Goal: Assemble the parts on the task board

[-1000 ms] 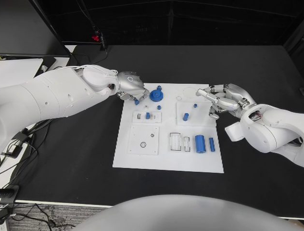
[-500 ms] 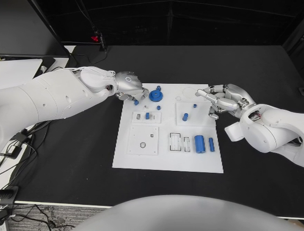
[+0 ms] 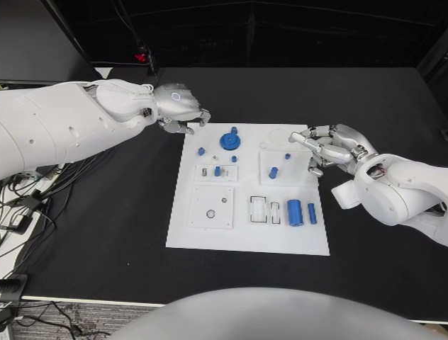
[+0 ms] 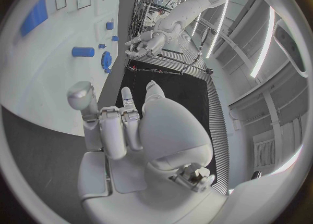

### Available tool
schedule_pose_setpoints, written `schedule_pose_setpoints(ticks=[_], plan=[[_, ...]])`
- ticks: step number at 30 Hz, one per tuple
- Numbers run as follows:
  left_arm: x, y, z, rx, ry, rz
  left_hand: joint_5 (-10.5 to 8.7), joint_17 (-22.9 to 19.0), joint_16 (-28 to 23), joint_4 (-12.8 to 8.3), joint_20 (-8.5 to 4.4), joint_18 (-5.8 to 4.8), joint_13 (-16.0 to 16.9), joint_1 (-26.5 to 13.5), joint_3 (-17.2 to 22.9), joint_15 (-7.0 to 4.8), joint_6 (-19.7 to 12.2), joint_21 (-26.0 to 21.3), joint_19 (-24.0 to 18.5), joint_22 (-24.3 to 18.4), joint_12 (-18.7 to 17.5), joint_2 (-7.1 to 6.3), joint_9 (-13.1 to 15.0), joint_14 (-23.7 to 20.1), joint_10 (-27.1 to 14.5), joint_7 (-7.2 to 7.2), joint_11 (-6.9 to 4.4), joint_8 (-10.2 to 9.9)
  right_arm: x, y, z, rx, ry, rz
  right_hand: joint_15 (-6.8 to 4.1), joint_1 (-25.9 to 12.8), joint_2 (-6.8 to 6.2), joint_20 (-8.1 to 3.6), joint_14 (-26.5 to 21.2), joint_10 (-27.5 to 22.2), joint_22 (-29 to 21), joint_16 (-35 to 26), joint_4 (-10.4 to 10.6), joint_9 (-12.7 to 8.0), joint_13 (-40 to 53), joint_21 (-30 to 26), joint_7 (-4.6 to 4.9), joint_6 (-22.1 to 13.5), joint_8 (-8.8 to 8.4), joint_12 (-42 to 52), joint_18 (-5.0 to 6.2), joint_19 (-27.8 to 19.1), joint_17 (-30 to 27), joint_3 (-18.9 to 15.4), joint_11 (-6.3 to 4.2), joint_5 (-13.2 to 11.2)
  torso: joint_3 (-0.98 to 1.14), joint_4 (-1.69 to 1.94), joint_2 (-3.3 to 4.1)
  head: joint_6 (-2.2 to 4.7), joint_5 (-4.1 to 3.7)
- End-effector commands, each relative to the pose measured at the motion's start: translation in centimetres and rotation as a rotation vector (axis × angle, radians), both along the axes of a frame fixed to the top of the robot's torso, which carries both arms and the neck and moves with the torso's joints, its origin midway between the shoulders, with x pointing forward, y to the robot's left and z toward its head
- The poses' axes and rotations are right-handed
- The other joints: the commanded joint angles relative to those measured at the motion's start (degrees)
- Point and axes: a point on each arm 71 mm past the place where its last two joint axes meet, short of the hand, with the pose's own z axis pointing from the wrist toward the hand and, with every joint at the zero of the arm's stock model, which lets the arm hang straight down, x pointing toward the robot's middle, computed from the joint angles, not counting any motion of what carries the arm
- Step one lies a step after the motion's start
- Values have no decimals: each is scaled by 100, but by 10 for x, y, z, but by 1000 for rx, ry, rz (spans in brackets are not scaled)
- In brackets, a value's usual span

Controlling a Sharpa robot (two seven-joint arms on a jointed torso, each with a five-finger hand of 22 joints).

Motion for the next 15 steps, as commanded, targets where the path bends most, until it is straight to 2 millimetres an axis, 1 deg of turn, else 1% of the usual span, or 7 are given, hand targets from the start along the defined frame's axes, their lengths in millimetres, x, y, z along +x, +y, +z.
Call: schedule_pose_setpoints(ticks=[1,5,6,9,12,13,15], plan=[[1,1,13,-27,-54,42,-23,1510,5,-7,33,-39,1507,-411,267,34,115,18,599,1509,-7,-111,-81,600,598,12,1,-49,0,1,1,1,-4,10,2,39,10,-1,325,629,-4,-2,-9,-5,651,-18,-1,-48,16,-34,33,-39,1035,-31,8,40,2,-6,0,13,23],[0,5,23,-39,-69,80,-46,1510,5,4,15,-39,1507,-1097,741,30,402,18,599,1509,-7,-281,-183,600,598,-43,5,-99,-1,1,1,0,-4,9,2,40,11,0,324,629,-1,-3,-9,-4,651,-14,-2,-44,21,-34,32,-36,1034,-32,8,40,-3,-6,1,24,26],[0,6,25,-46,-65,99,-20,1510,5,-41,9,-39,1507,-1394,875,32,565,18,599,1509,-7,-329,-212,600,598,-38,34,-109,-1,1,1,0,-4,9,2,40,12,0,324,629,0,-3,-9,-4,651,-13,-3,-43,23,-34,32,-35,1033,-33,7,40,-3,-6,1,28,27],[1,9,27,-81,-28,159,-41,1510,5,0,-1,-39,1507,-1827,1004,58,720,18,599,1509,-7,-451,-276,600,598,35,59,-186,0,1,1,0,-3,9,2,40,12,0,324,629,0,-3,-9,-4,651,-13,-3,-43,23,-34,32,-35,1033,-33,7,40,-2,-9,0,50,31],[3,13,27,-139,46,241,-40,1510,5,1,-9,-39,1507,-2136,932,59,909,18,599,1509,-7,-589,-322,600,598,100,103,-237,-1,1,1,0,-3,9,2,40,12,0,324,629,0,-3,-9,-4,651,-13,-3,-43,23,-34,32,-35,1033,-33,7,40,1,-9,-1,64,47],[4,15,26,-172,99,288,-37,1510,5,0,-14,-39,1507,-2268,761,81,950,18,599,1509,-7,-665,-366,600,598,146,140,-315,-1,1,1,1,-3,10,2,40,12,0,324,629,0,-3,-9,-4,651,-13,-3,-43,23,-34,32,-35,1033,-33,7,40,0,-9,1,67,51],[4,16,25,-208,165,340,-35,1510,5,-4,-23,-39,1507,-2409,580,115,1164,18,599,1509,-7,-668,-411,600,598,187,182,-376,-1,1,1,0,-2,10,2,40,12,0,324,629,0,-3,-9,-4,651,-13,-3,-43,23,-34,32,-35,1033,-33,7,40,-5,-7,2,67,40]])
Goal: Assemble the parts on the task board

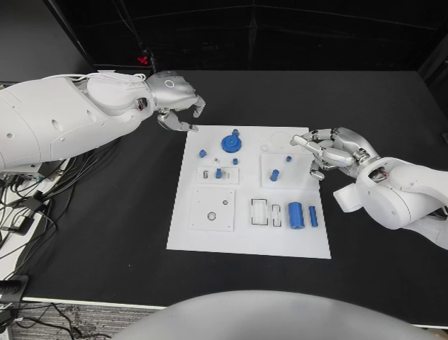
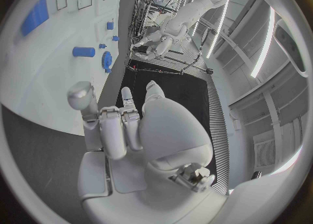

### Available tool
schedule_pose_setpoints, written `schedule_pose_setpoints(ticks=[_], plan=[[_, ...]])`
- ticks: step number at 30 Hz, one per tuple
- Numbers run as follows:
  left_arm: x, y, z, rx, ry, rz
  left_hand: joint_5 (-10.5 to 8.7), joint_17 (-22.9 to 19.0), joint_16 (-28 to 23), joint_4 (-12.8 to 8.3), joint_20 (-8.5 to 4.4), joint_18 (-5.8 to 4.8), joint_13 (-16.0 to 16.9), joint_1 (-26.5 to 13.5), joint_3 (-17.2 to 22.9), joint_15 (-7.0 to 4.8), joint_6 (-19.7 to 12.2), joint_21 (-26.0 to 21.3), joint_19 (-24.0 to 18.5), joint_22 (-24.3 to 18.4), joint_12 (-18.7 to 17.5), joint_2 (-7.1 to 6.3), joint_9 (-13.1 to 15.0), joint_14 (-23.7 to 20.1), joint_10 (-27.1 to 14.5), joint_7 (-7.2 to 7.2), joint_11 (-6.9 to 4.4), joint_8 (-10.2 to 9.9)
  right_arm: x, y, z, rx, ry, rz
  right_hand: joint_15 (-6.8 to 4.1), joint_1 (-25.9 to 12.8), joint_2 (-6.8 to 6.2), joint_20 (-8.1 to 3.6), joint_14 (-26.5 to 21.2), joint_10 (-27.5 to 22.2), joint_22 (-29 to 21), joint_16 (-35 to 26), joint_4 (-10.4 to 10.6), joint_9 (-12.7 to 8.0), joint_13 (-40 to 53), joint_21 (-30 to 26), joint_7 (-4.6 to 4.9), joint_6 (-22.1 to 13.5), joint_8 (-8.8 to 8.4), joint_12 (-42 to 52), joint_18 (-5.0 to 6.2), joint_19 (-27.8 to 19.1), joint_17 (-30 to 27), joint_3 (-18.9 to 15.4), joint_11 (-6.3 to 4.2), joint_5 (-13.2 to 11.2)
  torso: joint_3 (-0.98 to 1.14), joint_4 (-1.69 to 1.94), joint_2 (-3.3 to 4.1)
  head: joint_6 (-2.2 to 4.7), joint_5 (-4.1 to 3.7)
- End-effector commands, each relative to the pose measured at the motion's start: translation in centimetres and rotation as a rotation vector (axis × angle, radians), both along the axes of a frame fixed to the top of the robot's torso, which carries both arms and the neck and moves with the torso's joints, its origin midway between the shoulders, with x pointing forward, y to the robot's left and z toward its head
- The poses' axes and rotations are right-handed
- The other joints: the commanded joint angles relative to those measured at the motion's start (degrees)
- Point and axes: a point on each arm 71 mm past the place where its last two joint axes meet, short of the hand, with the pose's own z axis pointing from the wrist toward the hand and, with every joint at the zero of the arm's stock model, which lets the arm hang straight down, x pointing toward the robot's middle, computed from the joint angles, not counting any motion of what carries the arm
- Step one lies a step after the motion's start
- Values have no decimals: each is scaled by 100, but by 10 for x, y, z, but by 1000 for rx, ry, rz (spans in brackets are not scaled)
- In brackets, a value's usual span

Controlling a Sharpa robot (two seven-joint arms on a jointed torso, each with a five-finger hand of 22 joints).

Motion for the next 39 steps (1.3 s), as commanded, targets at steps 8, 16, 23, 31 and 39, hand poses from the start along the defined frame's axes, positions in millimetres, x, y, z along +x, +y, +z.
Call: schedule_pose_setpoints(ticks=[8,16,23,31,39], plan=[[3,9,-12,-221,415,344,-11,1510,5,17,-50,-39,1507,-885,-648,156,514,18,599,1509,-7,-163,-256,600,595,153,160,-512,0,2,1,1,-3,10,1,42,12,0,323,629,6,-3,-9,-4,651,-2,-3,-41,27,-35,29,-29,1031,-35,7,39,-6,6,0,-2,-17],[5,5,-20,-234,544,441,-7,1510,5,21,-56,-39,1507,-1233,-738,190,775,18,599,1509,-7,-204,-393,600,595,167,183,-877,0,2,1,2,-3,12,1,42,12,0,323,629,6,-3,-9,-4,651,-2,-3,-41,27,-35,29,-29,1031,-35,7,39,-8,-1,4,6,-12],[9,2,-24,-206,599,480,-6,1510,5,14,-61,-39,1507,-1206,-515,116,904,18,599,1509,-7,-187,-157,600,595,53,89,-607,0,3,1,3,-3,14,1,43,12,0,323,629,2,-3,-9,-4,651,-12,-3,-40,30,-35,31,-34,1032,-37,7,39,-8,-5,4,18,-27],[16,-5,-30,-155,645,506,-12,1510,5,16,-80,-39,1507,-1140,-508,19,668,18,599,1509,-7,-144,242,600,595,-60,-15,-205,0,3,1,3,-4,13,1,43,12,0,323,629,2,-3,-9,-4,651,-12,-3,-40,30,-35,31,-34,1032,-37,7,39,-4,3,3,2,-28],[22,-12,-37,-77,709,539,-6,1510,5,17,-103,-39,1507,-1186,-601,-18,602,18,599,1509,-7,-140,463,600,595,-91,-49,3,1,4,1,4,-5,15,1,43,12,0,323,629,2,-3,-9,-4,651,-12,-3,-40,30,-35,31,-34,1032,-37,7,39,-9,-3,6,0,-25]])
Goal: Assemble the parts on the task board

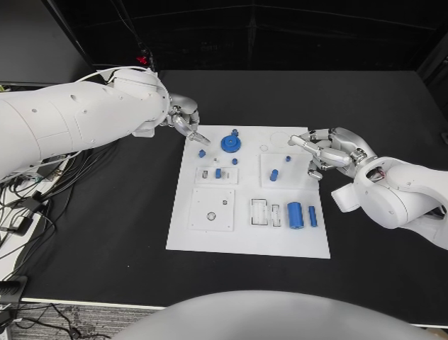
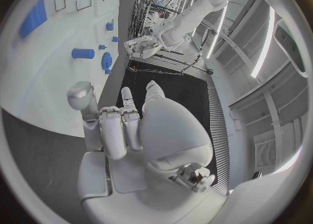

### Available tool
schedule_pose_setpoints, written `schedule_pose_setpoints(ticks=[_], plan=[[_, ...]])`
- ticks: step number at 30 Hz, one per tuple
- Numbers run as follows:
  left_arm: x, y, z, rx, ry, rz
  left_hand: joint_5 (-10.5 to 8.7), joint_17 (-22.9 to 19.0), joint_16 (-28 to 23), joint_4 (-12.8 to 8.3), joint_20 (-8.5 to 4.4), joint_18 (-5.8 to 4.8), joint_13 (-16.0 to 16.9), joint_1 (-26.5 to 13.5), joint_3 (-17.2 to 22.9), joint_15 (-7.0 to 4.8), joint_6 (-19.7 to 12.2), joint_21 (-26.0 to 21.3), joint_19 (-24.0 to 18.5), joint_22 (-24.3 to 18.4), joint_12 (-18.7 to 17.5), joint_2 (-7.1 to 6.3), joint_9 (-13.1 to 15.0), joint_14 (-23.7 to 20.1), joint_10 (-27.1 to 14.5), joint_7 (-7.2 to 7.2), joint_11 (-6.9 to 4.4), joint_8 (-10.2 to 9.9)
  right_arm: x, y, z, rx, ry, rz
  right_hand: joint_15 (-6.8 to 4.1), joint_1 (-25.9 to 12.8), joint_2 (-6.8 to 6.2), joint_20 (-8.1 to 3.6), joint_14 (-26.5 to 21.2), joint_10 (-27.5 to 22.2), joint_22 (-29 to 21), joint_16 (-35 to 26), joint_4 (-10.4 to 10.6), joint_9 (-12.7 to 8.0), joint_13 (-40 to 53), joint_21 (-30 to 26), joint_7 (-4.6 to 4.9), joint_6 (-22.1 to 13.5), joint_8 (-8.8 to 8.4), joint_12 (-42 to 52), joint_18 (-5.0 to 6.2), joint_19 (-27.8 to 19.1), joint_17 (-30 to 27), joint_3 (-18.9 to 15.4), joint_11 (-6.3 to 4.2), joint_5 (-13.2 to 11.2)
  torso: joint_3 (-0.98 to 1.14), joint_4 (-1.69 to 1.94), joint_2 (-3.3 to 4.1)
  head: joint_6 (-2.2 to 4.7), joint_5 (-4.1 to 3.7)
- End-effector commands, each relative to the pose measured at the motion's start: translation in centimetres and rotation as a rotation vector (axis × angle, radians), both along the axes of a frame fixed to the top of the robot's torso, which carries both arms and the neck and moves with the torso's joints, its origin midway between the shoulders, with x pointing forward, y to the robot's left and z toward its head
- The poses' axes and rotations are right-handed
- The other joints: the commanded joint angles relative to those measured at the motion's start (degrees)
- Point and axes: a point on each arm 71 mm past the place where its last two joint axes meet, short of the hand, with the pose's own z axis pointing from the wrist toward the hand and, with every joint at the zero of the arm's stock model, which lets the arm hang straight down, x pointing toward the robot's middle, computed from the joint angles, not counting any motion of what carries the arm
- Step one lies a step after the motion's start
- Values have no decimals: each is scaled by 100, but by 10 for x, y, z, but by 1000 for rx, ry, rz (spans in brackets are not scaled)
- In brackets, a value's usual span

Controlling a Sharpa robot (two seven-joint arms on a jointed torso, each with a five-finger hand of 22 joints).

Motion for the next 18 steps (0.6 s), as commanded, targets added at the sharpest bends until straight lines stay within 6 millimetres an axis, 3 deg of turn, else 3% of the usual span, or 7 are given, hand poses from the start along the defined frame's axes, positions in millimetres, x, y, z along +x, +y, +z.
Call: schedule_pose_setpoints(ticks=[1,9,18], plan=[[-1,-1,-6,44,91,8,-7,1510,5,-4,-51,-38,1507,-21,-35,-46,-40,18,612,1509,-7,27,47,611,605,5,-31,46,0,1,1,3,-7,9,1,51,20,0,323,629,2,-3,-9,-5,651,-12,-3,-40,30,-23,31,-34,1032,-37,7,39,3,6,3,-3,-16],[0,-10,-12,69,133,2,-8,1510,5,-1,-59,-38,1507,-13,-41,-54,-96,18,612,1509,-7,35,141,611,605,0,-37,117,0,2,1,4,-6,11,1,51,20,0,323,629,2,-3,-9,-5,651,-12,-3,-40,30,-23,31,-34,1032,-37,7,39,10,0,-1,-17,-22],[0,-16,-17,86,164,-4,-6,1510,5,-1,-62,-38,1507,-66,-47,-58,-130,18,612,1509,-7,50,192,611,605,-4,-40,143,0,2,1,3,-6,10,1,52,20,0,319,629,5,-6,-9,-6,651,-10,-3,-42,34,-23,31,-32,1026,-42,7,39,2,6,-2,-35,-30]])
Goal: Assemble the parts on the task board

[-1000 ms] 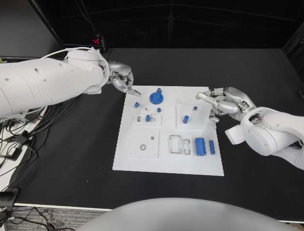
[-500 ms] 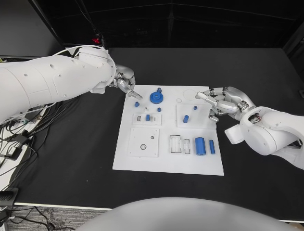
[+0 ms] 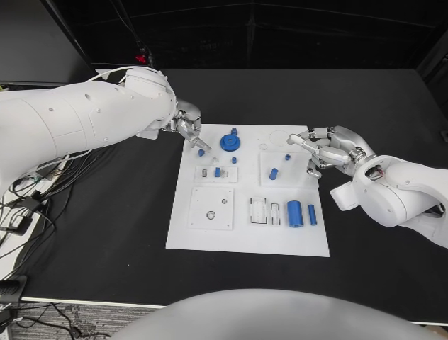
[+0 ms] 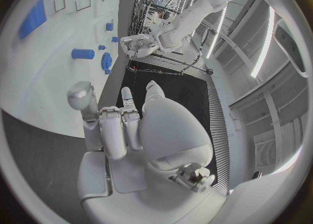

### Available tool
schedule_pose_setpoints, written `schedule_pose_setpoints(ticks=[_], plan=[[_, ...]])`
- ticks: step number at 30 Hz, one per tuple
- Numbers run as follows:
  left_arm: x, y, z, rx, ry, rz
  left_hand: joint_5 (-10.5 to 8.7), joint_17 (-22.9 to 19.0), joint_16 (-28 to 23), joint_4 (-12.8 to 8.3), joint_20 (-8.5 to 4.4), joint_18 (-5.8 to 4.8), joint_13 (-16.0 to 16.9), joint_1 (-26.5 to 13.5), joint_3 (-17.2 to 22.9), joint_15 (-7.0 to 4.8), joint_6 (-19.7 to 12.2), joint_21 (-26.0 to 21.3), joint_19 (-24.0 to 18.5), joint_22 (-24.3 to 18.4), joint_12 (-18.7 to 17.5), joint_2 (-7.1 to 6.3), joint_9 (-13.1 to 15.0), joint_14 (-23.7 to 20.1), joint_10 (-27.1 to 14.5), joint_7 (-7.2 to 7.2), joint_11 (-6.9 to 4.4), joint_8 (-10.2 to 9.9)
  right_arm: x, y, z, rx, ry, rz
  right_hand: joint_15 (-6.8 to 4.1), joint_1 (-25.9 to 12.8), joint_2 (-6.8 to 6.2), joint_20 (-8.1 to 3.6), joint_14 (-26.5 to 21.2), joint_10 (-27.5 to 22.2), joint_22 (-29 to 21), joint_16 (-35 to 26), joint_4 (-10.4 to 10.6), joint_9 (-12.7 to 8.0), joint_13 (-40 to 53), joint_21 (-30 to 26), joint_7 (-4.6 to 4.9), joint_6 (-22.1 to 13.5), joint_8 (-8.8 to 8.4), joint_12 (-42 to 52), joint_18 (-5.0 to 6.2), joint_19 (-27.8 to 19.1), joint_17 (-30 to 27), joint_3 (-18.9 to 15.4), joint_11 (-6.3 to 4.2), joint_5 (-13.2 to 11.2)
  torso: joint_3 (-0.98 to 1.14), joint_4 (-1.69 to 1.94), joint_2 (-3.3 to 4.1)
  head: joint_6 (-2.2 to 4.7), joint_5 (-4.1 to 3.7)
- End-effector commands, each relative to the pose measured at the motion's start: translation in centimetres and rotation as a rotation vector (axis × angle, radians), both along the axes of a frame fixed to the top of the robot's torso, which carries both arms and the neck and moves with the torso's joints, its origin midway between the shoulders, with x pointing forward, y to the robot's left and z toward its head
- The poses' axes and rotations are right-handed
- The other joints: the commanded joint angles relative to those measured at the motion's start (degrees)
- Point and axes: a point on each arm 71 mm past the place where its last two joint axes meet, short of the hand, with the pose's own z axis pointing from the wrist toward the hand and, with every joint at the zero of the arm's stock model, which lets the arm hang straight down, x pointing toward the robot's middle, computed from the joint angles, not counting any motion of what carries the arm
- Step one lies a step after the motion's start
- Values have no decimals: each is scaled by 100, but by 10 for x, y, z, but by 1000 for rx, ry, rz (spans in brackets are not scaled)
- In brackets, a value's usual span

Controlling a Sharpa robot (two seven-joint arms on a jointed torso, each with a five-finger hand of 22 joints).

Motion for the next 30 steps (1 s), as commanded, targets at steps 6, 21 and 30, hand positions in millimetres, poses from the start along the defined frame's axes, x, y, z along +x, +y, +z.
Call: schedule_pose_setpoints(ticks=[6,21,30], plan=[[-3,-5,-6,24,57,-6,-6,1510,5,-4,-37,-38,1507,23,-13,-42,-48,18,597,1509,-7,75,50,591,597,1,-37,45,0,2,1,3,-6,10,1,52,20,0,320,629,5,-6,7,-6,651,-10,-3,-42,34,-31,31,-32,1026,-25,7,39,-6,-3,-1,-19,-15],[-1,-7,-9,25,71,-7,-7,1510,5,-12,-48,-38,1507,355,348,-64,-31,18,597,1509,-7,373,155,591,597,-36,-71,33,0,2,1,3,-5,10,1,52,20,0,320,629,5,-6,7,-6,651,-10,-3,-42,34,-31,31,-32,1026,-25,7,39,-1,2,-7,-33,-18],[1,-6,-11,27,73,-1,-8,1510,5,-24,-52,-38,1507,853,597,-82,-47,18,597,1509,-7,653,197,591,597,-48,-86,-56,0,2,1,3,-6,10,1,52,20,0,320,629,5,-6,7,-6,651,-10,-3,-42,34,-31,31,-32,1026,-25,7,39,-1,3,-5,-33,-21]])
